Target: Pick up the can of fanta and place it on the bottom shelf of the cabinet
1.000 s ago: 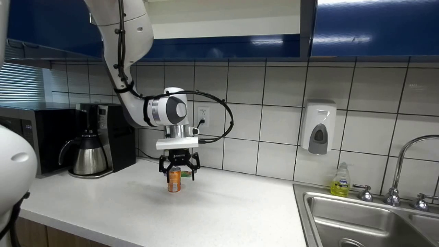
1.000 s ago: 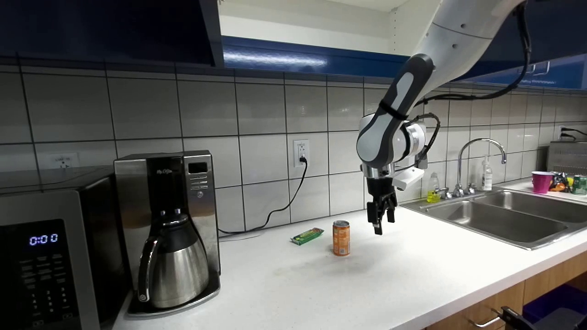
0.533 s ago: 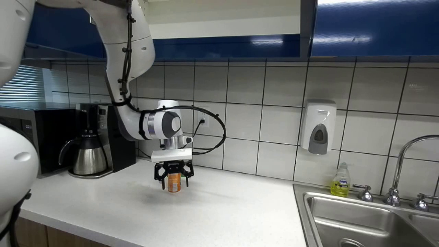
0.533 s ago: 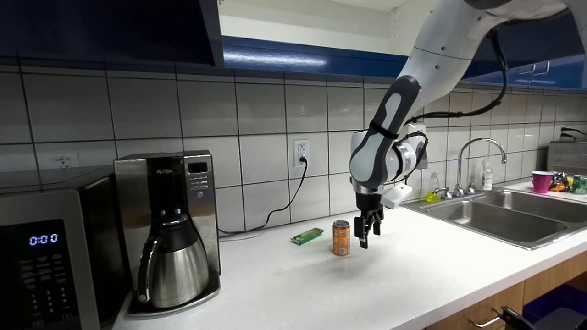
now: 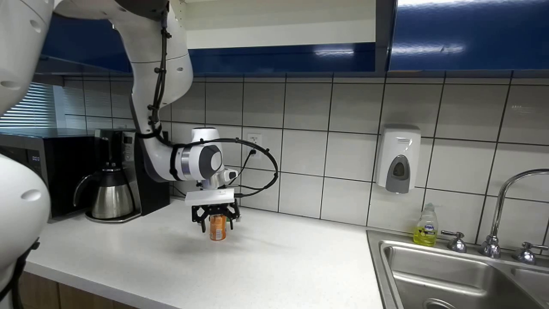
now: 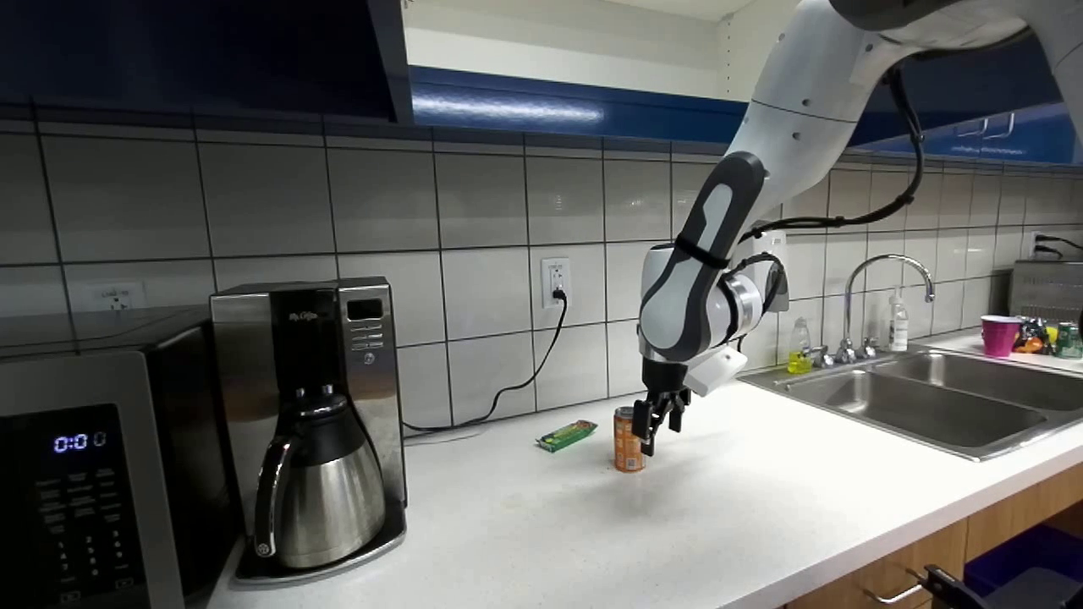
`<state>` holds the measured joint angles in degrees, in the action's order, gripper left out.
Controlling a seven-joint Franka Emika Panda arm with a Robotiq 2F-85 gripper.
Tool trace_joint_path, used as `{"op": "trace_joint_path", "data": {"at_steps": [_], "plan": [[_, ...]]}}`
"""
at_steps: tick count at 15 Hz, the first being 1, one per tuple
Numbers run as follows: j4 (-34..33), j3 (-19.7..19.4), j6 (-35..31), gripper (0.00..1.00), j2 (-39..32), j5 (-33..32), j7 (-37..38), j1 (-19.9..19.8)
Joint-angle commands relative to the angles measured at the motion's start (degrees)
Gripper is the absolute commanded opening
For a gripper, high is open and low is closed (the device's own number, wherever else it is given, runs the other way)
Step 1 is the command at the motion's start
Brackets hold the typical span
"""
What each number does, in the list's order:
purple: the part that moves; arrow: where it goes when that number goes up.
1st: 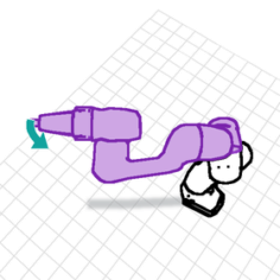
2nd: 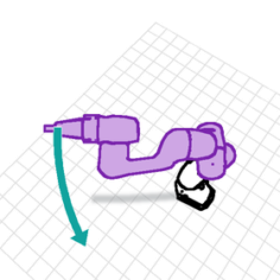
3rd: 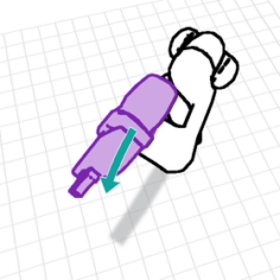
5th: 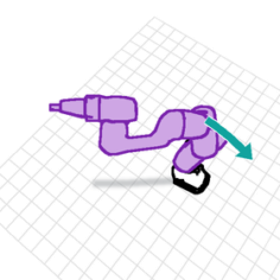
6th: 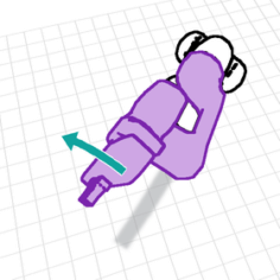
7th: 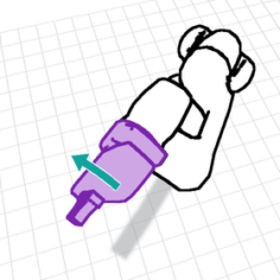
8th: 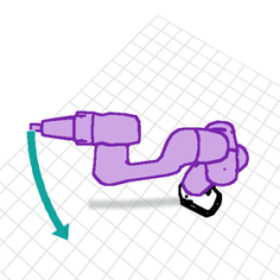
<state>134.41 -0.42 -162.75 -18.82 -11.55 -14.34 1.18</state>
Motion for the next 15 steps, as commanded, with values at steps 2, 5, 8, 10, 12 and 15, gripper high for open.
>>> {"op": "trace_joint_path", "data": {"at_steps": [2,5,8,10,12,15], "plan": [[0.19,0.0,-5.4,1.0,-1.51,0.29,3.84,0.33],[0.1,-0.03,-8.02,1.0,-2.71,0.56,5.07,0.5],[0.14,-0.4,-11.16,1.0,-3.56,0.54,6.32,1.07],[0.02,-0.71,-12.88,1.0,-3.9,0.52,6.94,1.48],[-0.01,-0.81,-14.2,1.0,-4.16,0.7,7.17,1.66],[-0.09,-0.97,-15.59,1.0,-4.32,0.91,7.58,1.9]]}}
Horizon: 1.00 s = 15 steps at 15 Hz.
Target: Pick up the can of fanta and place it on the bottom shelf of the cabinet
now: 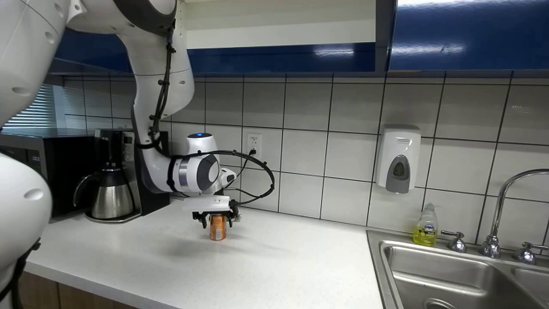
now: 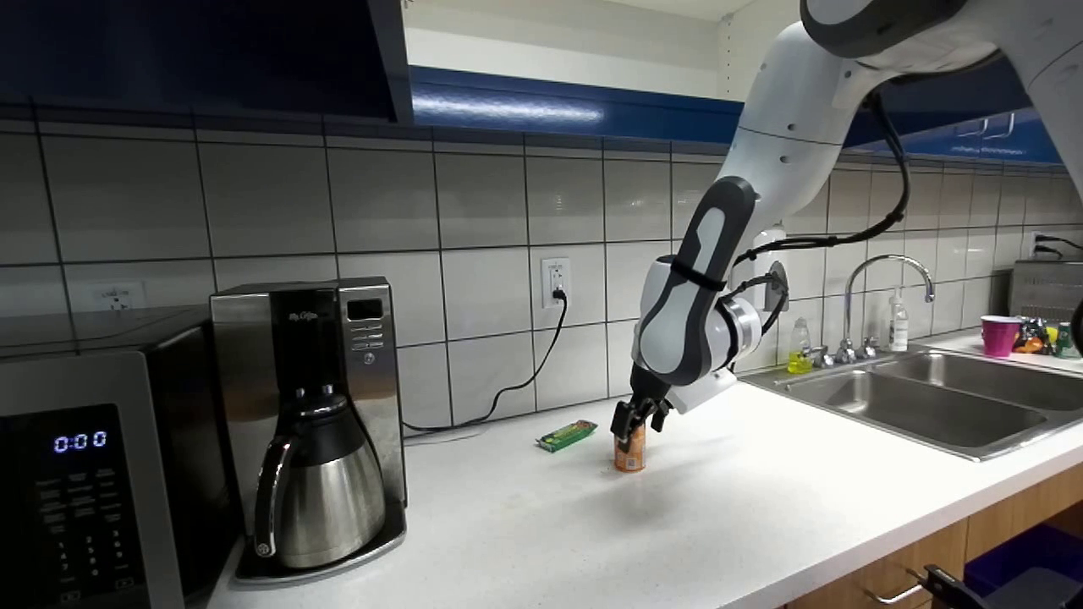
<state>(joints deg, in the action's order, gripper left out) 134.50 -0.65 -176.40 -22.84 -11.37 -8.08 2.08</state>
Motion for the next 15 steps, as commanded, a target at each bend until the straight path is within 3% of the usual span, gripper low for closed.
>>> {"op": "trace_joint_path", "data": {"at_steps": [1,14,15], "plan": [[-0.24,-0.84,-2.25,1.0,-0.34,0.76,1.48,1.15],[-0.94,-3.04,-5.17,1.0,-1.52,1.09,3.09,3.94],[-1.05,-3.29,-5.31,0.75,-1.67,1.13,3.28,4.23]]}}
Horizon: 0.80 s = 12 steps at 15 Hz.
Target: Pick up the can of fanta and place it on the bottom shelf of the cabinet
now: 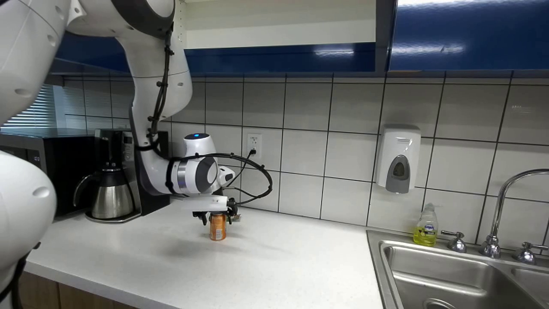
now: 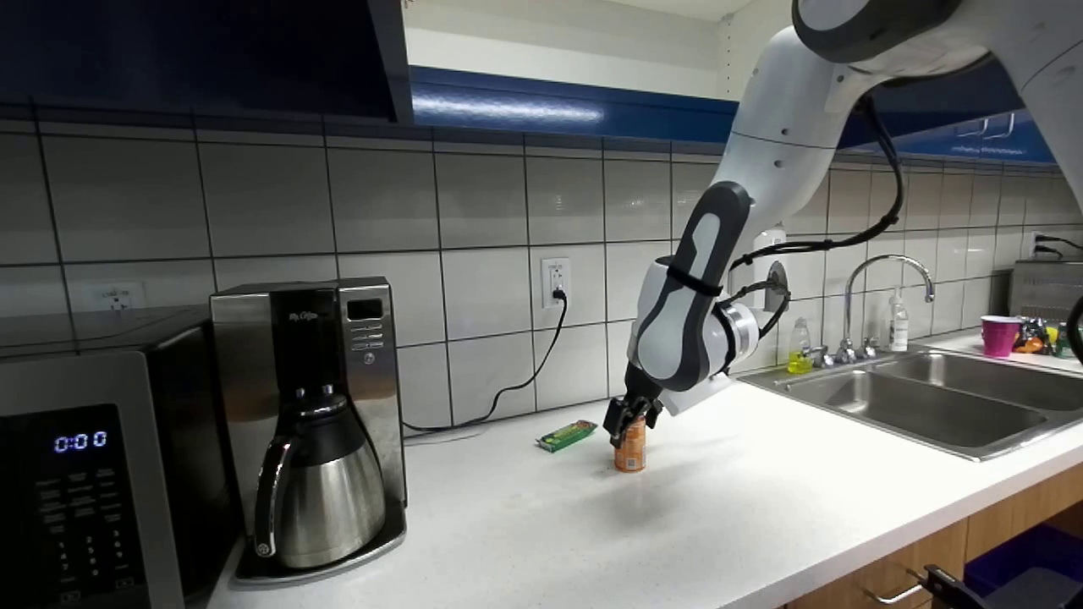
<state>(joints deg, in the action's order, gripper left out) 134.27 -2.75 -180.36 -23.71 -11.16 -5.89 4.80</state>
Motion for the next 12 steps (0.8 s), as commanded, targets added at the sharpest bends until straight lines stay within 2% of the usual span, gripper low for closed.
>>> {"op": "trace_joint_path", "data": {"at_steps": [1,5,9,12], "plan": [[-0.94,-1.36,-1.56,0.74,-0.97,0.97,1.21,1.73],[-1.15,-1.97,-2.55,0.42,-1.49,1.37,1.55,2.52],[-1.26,-2.91,-1.67,0.39,-0.97,2.14,2.11,2.75],[-0.24,-6.92,1.62,0.39,2.64,2.21,2.75,4.29]]}}
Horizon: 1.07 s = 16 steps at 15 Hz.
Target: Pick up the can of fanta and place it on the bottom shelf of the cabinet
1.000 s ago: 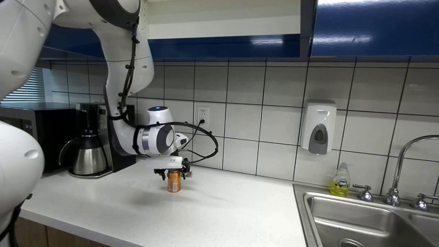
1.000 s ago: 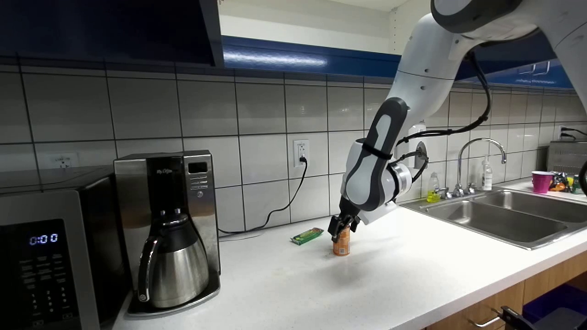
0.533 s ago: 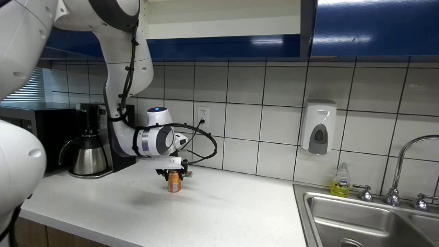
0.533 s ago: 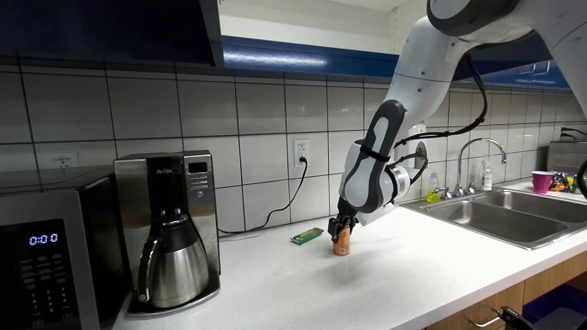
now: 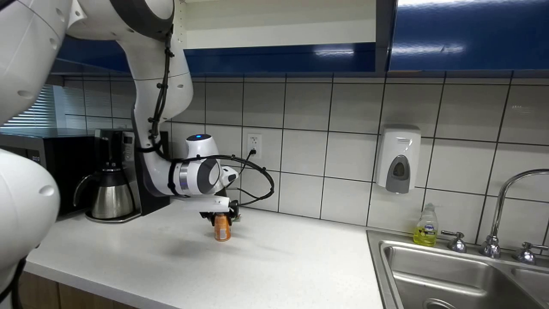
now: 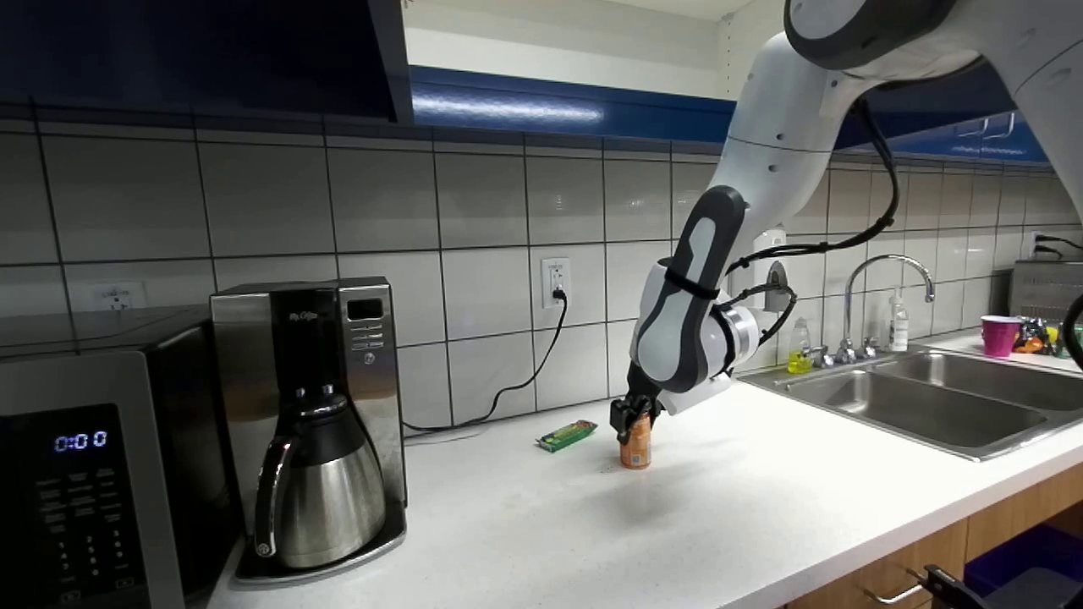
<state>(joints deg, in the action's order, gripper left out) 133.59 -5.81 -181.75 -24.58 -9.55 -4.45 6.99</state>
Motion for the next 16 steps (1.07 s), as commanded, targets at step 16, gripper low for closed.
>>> {"op": "trace_joint_path", "data": {"at_steps": [16], "plan": [[5.86,-6.17,29.04,0.39,28.51,-9.43,4.69,-0.35]]}}
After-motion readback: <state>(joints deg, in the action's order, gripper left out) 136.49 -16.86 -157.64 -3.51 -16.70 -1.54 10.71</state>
